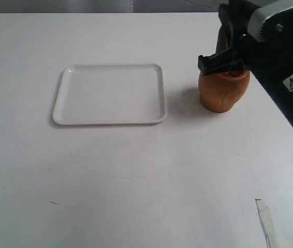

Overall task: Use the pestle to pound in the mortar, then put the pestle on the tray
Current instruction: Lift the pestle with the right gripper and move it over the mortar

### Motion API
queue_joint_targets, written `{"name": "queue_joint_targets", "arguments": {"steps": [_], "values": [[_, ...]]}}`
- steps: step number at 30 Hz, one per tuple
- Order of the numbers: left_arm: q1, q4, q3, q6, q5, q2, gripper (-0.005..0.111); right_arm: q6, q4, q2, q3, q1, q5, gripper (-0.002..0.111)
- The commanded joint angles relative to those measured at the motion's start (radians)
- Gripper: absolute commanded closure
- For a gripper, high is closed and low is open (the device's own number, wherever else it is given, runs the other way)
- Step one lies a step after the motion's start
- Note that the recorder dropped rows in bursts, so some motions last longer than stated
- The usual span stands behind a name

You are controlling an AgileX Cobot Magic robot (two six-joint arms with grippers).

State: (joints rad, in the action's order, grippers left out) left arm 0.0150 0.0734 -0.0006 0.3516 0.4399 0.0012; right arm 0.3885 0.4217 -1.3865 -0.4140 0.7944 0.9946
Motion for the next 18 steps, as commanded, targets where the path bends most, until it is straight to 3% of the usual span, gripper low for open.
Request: {"name": "queue_joint_targets", "arguments": {"steps": [1,10,18], "values": [[-0.008,-0.007,0.001,-0.008,-0.003,-0.001,0.107,-0.148,0.067,-0.084,0.01,-0.05,0.16,0.108],[-0.008,-0.007,0.001,-0.008,-0.003,-0.001,0.107,-0.187,0.025,-0.333,-0.01,-0.128,0.226,0.108],[-0.008,-0.007,0.001,-0.008,-0.003,-0.001,0.107,-0.146,-0.077,-0.391,-0.104,-0.146,0.226,0.108]]}}
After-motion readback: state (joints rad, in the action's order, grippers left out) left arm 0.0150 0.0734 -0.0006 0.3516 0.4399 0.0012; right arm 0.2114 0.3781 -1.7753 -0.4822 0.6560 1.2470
